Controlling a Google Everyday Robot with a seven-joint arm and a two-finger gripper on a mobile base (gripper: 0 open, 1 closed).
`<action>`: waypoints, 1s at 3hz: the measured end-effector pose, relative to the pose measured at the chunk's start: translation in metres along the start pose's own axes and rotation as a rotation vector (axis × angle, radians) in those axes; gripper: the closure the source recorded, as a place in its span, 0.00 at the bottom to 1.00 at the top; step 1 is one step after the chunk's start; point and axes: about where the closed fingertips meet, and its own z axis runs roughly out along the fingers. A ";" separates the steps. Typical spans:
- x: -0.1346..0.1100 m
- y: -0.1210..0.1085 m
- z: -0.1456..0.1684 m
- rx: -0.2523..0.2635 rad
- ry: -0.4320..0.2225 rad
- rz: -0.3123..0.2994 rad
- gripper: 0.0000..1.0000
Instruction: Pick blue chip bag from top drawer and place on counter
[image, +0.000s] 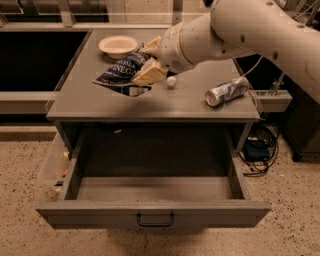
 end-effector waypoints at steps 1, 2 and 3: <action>0.013 -0.015 0.024 -0.004 -0.014 0.030 1.00; 0.041 -0.015 0.040 -0.013 0.005 0.089 0.82; 0.042 -0.015 0.041 -0.014 0.006 0.093 0.59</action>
Offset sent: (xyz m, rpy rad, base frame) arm 0.0580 -0.0156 -0.0796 0.0458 0.1432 -0.0898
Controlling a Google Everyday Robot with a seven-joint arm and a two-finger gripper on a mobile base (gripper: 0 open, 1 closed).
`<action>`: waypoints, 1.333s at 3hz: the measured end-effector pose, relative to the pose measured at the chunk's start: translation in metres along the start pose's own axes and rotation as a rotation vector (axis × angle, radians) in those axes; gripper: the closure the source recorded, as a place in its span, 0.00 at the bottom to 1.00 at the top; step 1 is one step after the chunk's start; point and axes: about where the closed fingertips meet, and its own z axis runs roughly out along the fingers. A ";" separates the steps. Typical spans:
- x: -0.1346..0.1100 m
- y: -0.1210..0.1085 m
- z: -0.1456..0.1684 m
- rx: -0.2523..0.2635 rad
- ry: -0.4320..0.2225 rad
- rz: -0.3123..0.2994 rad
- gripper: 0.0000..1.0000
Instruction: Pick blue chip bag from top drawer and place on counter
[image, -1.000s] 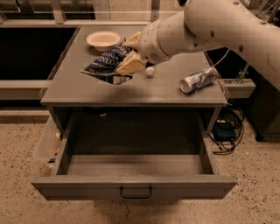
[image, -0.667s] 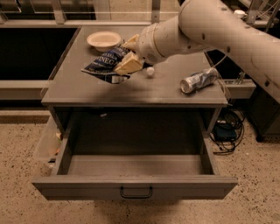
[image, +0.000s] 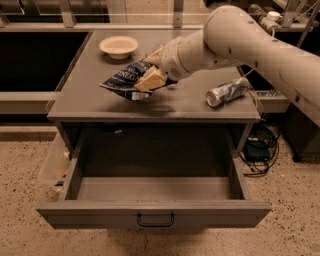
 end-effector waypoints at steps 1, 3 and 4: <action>0.000 0.000 0.000 0.000 0.000 0.000 0.36; 0.000 0.000 0.000 0.000 0.000 0.000 0.00; 0.000 0.000 0.000 0.000 0.000 0.000 0.00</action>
Offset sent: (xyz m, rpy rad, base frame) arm 0.0000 0.0000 0.0000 0.0000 0.0000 0.0001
